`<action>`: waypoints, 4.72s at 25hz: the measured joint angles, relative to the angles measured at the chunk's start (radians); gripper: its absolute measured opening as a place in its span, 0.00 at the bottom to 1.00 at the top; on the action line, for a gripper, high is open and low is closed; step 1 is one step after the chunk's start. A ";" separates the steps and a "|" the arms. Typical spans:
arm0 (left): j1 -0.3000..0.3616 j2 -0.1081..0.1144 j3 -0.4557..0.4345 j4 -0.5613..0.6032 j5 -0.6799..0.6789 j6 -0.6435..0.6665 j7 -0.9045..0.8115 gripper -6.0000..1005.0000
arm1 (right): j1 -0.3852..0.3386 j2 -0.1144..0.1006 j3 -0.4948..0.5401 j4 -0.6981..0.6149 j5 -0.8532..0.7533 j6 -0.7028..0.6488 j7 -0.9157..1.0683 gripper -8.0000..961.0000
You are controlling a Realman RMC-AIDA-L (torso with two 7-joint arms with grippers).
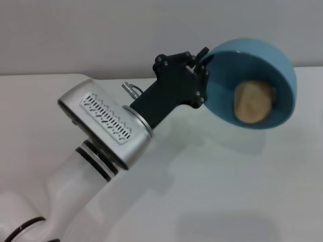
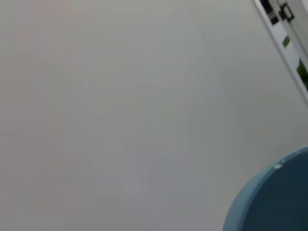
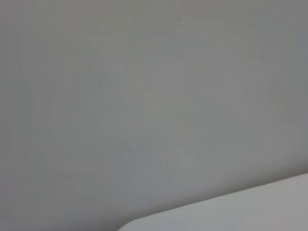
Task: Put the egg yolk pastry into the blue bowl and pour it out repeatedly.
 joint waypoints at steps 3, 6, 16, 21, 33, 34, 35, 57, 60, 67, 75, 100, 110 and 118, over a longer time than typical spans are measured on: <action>0.002 -0.001 0.009 -0.001 -0.001 0.072 0.006 0.01 | 0.010 -0.006 0.019 0.066 0.062 0.014 0.001 0.23; 0.001 -0.001 0.014 -0.002 -0.009 0.134 0.024 0.01 | 0.019 -0.009 0.061 0.117 0.093 0.038 -0.003 0.23; -0.091 -0.001 0.096 -0.047 -0.133 0.152 0.048 0.01 | 0.007 -0.002 0.079 0.141 0.118 0.088 -0.040 0.23; -0.096 -0.001 0.072 -0.055 -0.139 0.100 0.042 0.02 | 0.044 -0.008 0.085 0.186 0.118 0.153 -0.030 0.23; -0.095 0.017 -0.392 0.199 -0.230 -0.789 0.050 0.05 | 0.202 -0.010 -0.099 0.211 -0.007 0.251 0.041 0.23; -0.101 0.016 -0.444 0.208 -0.229 -0.868 0.050 0.05 | 0.217 -0.010 -0.119 0.209 -0.025 0.258 0.057 0.23; -0.111 0.017 -0.493 0.213 -0.229 -0.950 0.050 0.05 | 0.236 -0.009 -0.144 0.207 -0.044 0.272 0.071 0.23; -0.226 0.019 -0.872 0.317 -0.019 -1.830 0.042 0.04 | 0.492 -0.008 -0.355 0.203 -0.422 0.582 0.438 0.40; -0.227 0.018 -0.867 0.326 -0.018 -1.837 0.042 0.04 | 0.491 -0.008 -0.367 0.204 -0.452 0.597 0.466 0.40; -0.235 0.017 -0.867 0.336 -0.017 -1.836 0.042 0.04 | 0.496 -0.003 -0.408 0.236 -0.449 0.569 0.466 0.40; -0.237 0.017 -0.868 0.336 -0.016 -1.829 0.041 0.04 | 0.530 -0.001 -0.490 0.332 -0.407 0.453 0.466 0.40; -0.243 0.017 -0.869 0.336 -0.017 -1.831 0.045 0.04 | 0.520 -0.005 -0.573 0.271 -0.354 0.440 0.465 0.22; -0.267 0.019 -0.848 0.337 -0.016 -1.878 0.050 0.04 | 0.432 -0.005 -0.409 -0.052 -0.311 0.506 0.465 0.14; -0.292 0.015 -0.759 0.336 -0.023 -1.939 0.046 0.04 | 0.472 -0.006 -0.381 -0.022 -0.226 0.462 0.402 0.09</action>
